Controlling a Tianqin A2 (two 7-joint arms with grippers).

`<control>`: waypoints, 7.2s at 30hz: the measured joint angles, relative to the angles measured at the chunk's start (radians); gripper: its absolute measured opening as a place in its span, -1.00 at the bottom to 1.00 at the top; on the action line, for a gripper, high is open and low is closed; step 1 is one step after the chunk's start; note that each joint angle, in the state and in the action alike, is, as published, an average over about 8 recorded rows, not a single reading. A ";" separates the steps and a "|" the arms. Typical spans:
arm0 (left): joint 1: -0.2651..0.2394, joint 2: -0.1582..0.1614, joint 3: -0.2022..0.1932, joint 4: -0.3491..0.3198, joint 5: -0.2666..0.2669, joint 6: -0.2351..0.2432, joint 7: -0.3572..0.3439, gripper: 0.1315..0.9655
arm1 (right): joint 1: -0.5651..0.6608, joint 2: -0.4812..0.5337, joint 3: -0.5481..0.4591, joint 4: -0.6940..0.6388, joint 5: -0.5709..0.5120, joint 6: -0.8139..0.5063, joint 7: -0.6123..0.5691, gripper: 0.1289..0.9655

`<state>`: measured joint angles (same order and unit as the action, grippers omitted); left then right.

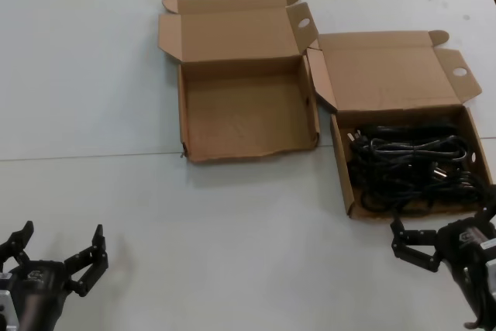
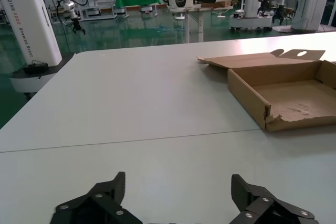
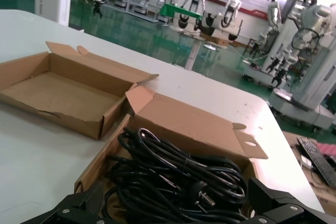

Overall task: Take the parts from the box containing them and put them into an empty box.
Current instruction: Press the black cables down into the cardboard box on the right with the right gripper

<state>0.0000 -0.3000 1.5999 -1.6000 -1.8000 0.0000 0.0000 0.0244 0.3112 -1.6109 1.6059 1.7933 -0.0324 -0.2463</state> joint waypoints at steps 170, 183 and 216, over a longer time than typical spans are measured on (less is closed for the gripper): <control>0.000 0.000 0.000 0.000 0.000 0.000 0.000 -0.94 | 0.570 -0.024 0.158 -0.132 -0.961 -0.923 0.000 -0.94; 0.000 0.000 0.000 0.000 0.000 0.000 0.000 -0.94 | 0.551 -0.079 0.250 -0.034 -1.002 -1.076 0.000 -0.89; 0.000 0.000 0.000 0.000 0.000 0.000 0.000 -0.94 | 0.571 -0.028 0.200 -0.189 -0.927 -0.937 0.000 -0.43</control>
<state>0.0000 -0.3000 1.5999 -1.6000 -1.7997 0.0000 -0.0003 0.5957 0.2837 -1.4104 1.4165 0.8660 -0.9690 -0.2463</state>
